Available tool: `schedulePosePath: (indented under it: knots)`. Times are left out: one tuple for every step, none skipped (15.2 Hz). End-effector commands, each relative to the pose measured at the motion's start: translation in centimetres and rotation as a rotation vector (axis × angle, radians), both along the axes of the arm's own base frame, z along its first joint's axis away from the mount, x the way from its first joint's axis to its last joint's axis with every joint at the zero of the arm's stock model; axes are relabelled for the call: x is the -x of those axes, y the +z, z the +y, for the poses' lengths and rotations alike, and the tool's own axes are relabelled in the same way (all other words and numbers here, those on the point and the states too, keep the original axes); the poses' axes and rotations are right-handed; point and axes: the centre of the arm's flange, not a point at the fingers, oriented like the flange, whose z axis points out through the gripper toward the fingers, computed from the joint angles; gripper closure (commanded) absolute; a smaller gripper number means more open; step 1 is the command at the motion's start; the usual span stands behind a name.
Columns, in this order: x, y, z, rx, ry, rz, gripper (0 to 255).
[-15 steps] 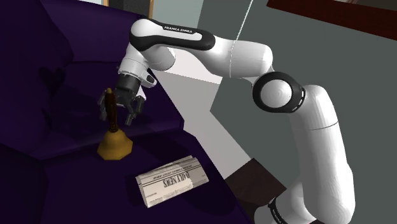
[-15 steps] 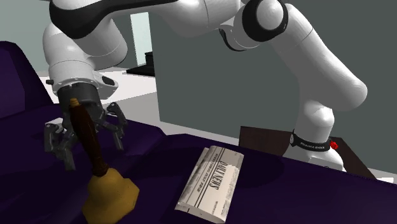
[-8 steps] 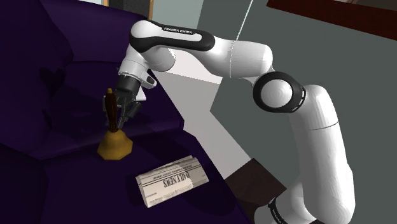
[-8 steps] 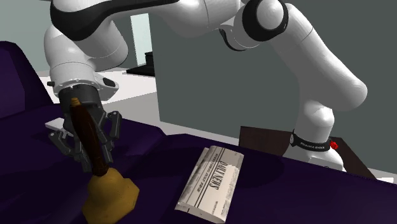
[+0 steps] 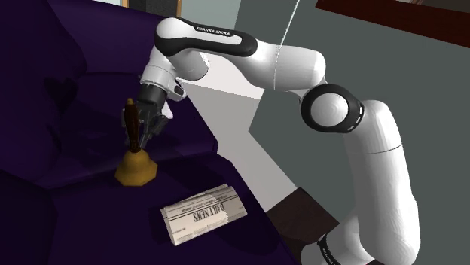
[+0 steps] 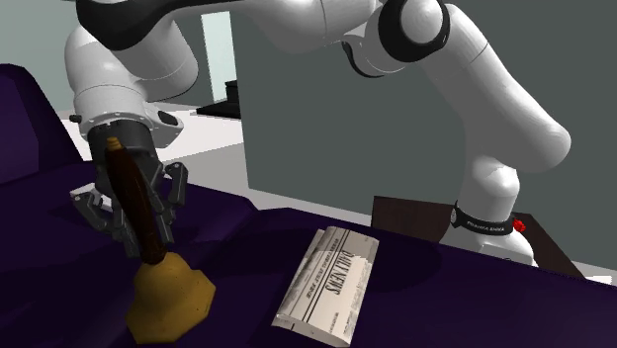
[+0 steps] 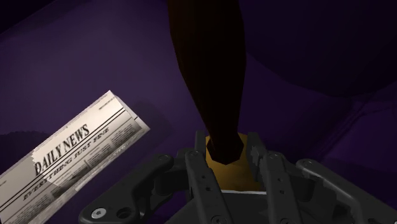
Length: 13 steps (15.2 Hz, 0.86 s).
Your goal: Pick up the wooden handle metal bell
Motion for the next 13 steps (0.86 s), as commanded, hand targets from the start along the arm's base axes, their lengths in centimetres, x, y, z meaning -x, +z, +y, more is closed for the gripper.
schedulePosePath:
  knots:
    - [-0.1,1.0,0.0,0.000,0.000,0.000,255]
    - [-0.1,1.5,0.0,0.000,0.000,0.000,255]
    - [-0.1,2.1,0.0,0.000,0.000,0.000,255]
    - [-0.1,2.6,0.0,0.000,0.000,0.000,255]
    - [-0.1,3.1,0.0,0.000,0.000,0.000,255]
    - [-0.1,3.6,0.0,0.000,0.000,0.000,255]
    - [-0.1,4.2,0.0,0.000,0.000,0.000,255]
    - [-0.1,4.7,0.0,0.000,0.000,0.000,255]
    - [-0.1,5.2,0.0,0.000,0.000,0.000,255]
    - [-0.1,5.8,0.0,0.000,0.000,0.000,255]
    - [-0.1,6.3,0.0,0.000,0.000,0.000,255]
    - [-0.1,6.4,0.0,0.000,0.000,0.000,255]
    - [-0.1,6.4,0.0,0.000,0.000,0.000,255]
